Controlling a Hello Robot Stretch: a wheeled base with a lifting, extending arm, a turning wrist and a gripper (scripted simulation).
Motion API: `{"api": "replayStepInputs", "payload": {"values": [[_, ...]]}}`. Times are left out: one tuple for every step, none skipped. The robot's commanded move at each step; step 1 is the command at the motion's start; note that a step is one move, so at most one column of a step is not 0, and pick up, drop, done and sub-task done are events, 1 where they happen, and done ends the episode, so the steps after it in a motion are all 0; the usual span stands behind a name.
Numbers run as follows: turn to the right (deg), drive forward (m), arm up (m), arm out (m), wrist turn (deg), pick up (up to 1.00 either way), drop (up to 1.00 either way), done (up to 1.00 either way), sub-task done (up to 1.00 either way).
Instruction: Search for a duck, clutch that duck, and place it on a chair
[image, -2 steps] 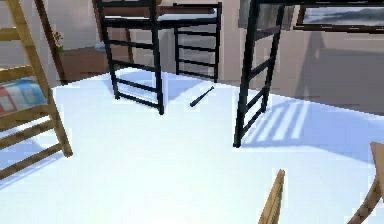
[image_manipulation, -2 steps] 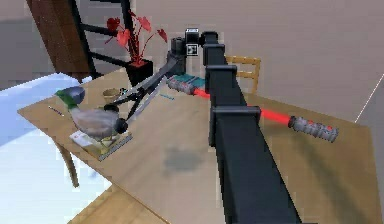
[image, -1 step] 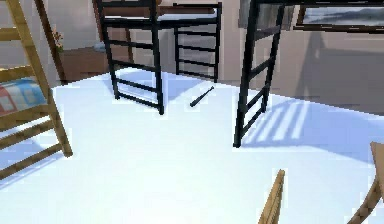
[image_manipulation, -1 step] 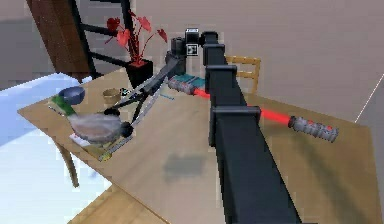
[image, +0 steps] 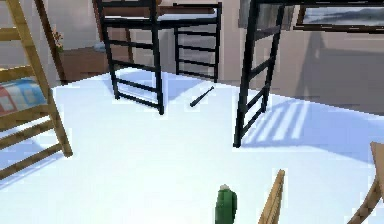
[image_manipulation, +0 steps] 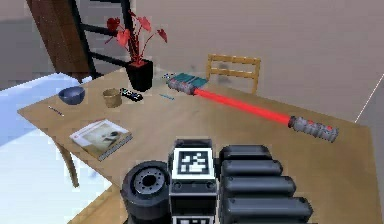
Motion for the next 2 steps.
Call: {"api": "replayStepInputs", "payload": {"values": [[-45.0, 0.00, 0.00, 0.00, 0.0, 0.00, 0.00, 0.00, 0.00], [-27.0, 0.00, 0.00, 0.00, 0.0, 0.00, 0.00, 0.00, 0.00]]}}
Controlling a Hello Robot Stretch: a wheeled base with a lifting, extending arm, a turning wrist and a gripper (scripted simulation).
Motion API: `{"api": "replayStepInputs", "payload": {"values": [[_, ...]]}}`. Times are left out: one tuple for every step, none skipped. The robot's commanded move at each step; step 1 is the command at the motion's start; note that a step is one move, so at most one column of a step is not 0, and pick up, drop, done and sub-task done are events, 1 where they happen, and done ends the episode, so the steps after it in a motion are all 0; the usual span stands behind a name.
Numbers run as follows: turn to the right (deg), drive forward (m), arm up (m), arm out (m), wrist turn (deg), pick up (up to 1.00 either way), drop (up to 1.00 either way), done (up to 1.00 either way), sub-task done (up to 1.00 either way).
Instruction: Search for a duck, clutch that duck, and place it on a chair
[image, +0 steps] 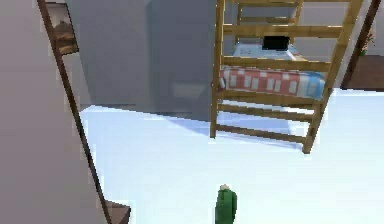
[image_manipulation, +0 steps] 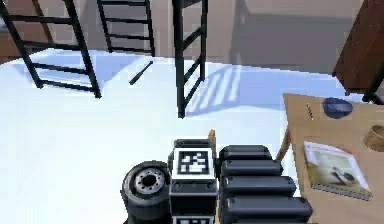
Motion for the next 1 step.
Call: {"api": "replayStepInputs", "payload": {"values": [[0.0, 0.20, 0.00, 0.00, 0.0, 0.00, 0.00, 0.00, 0.00]]}}
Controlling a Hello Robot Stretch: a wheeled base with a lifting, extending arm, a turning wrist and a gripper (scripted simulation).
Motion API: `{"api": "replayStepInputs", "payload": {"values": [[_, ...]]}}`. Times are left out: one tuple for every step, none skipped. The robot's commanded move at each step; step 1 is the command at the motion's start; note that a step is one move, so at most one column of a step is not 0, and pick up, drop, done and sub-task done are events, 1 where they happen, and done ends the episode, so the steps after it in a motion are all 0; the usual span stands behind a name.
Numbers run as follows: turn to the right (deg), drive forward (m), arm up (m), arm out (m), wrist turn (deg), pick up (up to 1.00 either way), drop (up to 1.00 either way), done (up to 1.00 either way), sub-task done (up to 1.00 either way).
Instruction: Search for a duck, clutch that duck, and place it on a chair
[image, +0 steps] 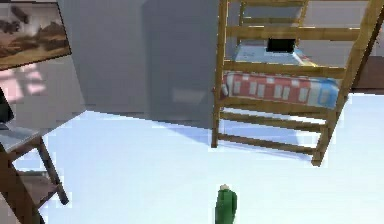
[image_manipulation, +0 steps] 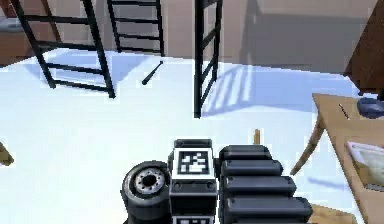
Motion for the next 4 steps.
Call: {"api": "replayStepInputs", "payload": {"values": [[45.0, 0.00, 0.00, 0.00, 0.0, 0.00, 0.00, 0.00, 0.00], [9.0, 0.00, 0.00, 0.00, 0.0, 0.00, 0.00, 0.00, 0.00], [0.0, 1.00, 0.00, 0.00, 0.0, 0.00, 0.00, 0.00, 0.00], [3.0, 0.00, 0.00, 0.00, 0.0, 0.00, 0.00, 0.00, 0.00]]}}
